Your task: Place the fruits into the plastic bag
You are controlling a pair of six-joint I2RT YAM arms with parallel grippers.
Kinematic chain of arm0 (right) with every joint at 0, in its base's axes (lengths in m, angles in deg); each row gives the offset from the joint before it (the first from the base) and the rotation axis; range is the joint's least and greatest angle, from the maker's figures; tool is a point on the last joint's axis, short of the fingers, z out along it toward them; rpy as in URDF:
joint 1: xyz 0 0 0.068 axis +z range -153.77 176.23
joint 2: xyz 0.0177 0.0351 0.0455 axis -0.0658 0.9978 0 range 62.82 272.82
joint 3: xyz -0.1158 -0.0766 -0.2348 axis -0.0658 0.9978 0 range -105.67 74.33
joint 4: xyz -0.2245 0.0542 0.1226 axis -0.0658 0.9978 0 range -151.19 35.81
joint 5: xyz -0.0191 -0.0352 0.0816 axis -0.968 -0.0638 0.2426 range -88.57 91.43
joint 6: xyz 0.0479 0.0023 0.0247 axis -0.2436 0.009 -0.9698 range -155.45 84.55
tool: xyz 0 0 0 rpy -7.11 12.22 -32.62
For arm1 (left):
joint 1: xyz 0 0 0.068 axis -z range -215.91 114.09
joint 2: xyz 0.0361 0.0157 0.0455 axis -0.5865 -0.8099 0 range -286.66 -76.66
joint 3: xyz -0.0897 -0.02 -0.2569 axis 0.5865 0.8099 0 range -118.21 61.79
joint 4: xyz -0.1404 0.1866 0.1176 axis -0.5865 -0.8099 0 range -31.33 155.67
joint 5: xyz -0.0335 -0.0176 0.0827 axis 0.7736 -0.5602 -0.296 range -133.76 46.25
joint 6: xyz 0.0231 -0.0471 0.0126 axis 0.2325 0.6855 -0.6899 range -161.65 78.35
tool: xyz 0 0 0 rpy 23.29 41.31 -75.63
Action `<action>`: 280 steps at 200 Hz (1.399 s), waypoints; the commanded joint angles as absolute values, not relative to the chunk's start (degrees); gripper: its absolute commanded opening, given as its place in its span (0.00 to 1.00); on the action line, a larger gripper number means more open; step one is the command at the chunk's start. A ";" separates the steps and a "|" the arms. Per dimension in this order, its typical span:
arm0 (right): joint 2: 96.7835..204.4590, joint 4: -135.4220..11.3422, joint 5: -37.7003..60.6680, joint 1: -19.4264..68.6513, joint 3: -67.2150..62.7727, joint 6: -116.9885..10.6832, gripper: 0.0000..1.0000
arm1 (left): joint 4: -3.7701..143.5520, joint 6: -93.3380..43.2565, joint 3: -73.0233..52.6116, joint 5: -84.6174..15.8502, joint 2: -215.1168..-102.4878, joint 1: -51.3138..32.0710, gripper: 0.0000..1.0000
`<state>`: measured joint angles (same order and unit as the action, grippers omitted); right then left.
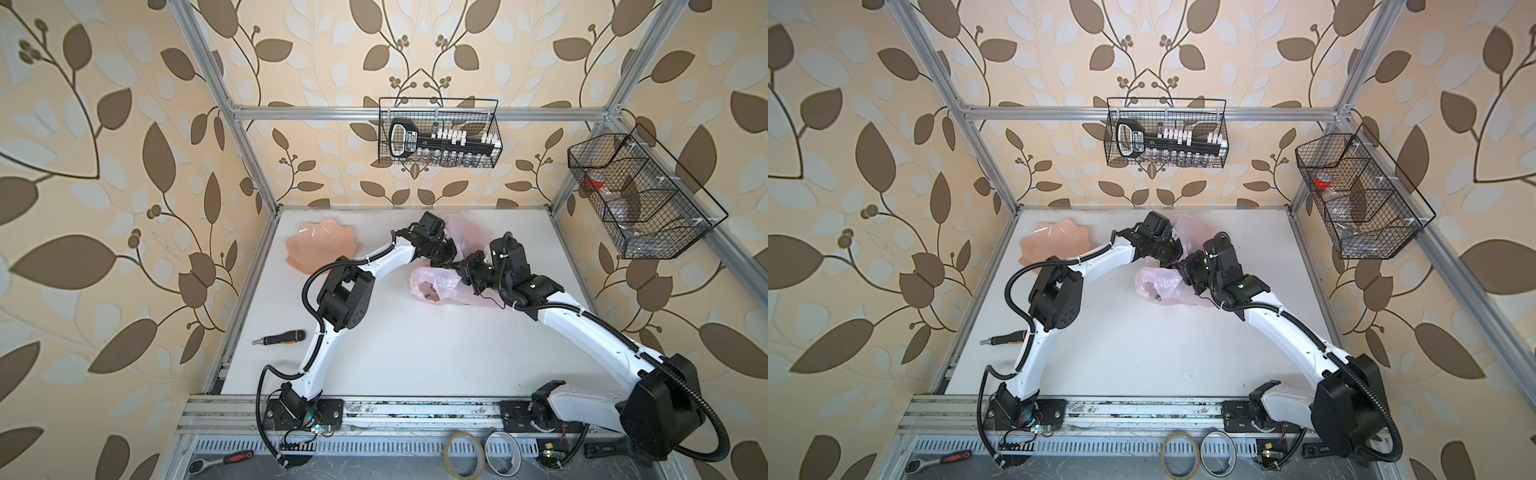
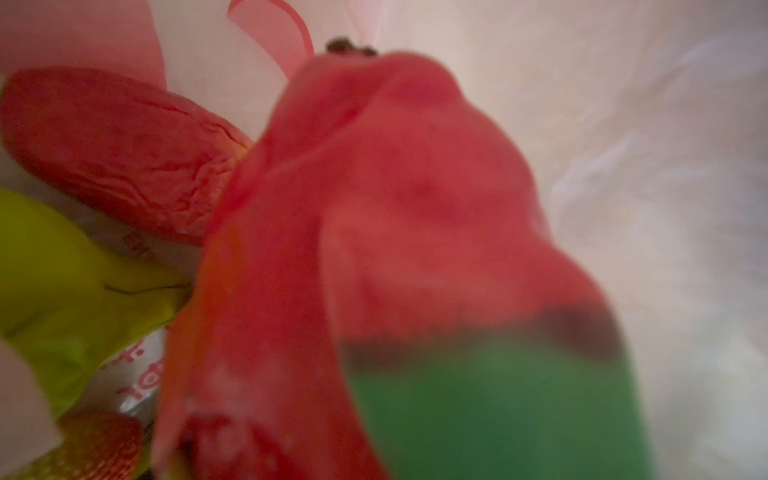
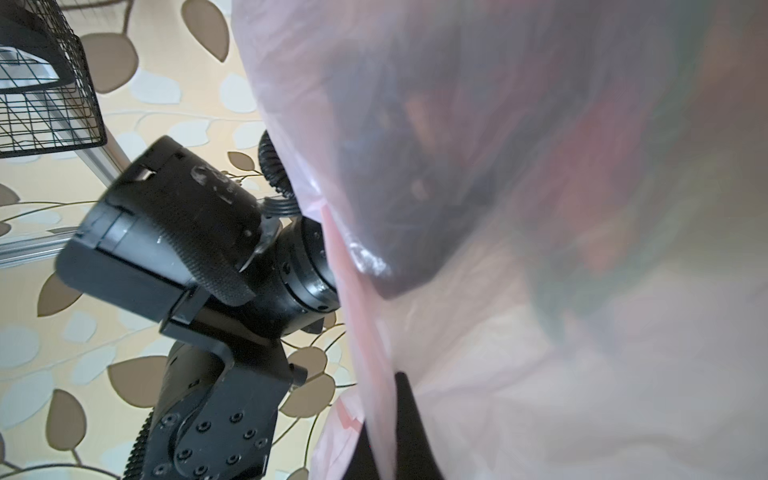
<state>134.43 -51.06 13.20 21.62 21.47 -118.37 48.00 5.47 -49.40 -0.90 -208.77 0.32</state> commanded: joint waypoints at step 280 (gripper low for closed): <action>128.20 -48.76 13.16 17.54 25.44 -118.69 0.00 | 16.50 -38.79 -43.31 -17.21 -187.33 -0.24 0.99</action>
<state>129.32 -49.83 14.08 17.86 24.31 -118.50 21.29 -27.91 -45.34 -11.94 -194.04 -0.62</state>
